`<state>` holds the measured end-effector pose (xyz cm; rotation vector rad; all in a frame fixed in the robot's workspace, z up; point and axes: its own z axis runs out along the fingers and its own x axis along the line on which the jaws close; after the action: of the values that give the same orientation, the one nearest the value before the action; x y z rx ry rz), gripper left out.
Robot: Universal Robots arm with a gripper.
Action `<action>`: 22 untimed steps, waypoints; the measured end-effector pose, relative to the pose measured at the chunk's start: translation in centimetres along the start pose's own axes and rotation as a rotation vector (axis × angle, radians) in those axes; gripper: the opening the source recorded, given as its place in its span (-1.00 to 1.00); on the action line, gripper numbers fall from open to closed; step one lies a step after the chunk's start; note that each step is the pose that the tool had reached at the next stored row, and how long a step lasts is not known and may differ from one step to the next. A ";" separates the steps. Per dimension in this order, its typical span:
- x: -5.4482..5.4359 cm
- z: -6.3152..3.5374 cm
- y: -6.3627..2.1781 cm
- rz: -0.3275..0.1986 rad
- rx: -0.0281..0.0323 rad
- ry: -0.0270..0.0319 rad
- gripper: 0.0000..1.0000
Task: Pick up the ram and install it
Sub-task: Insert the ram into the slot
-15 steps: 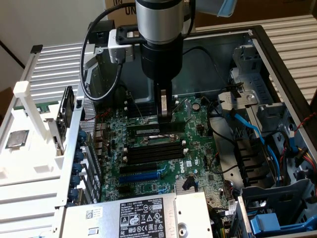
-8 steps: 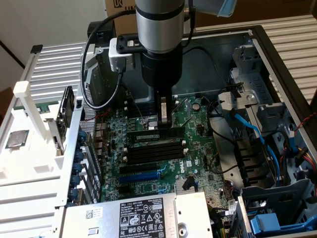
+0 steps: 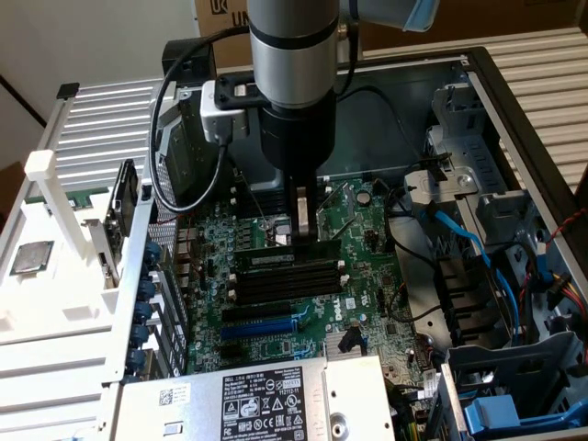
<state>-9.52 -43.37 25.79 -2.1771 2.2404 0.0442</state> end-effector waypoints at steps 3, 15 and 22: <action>0.1 0.13 0.03 -0.015 -0.0004 0.0001 -0.76; 0.5 1.48 0.29 -0.022 0.0115 0.0000 -0.76; 0.5 1.86 0.42 -0.021 0.0115 0.0000 -0.76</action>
<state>-9.97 -43.82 23.92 -2.1950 2.2113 0.0310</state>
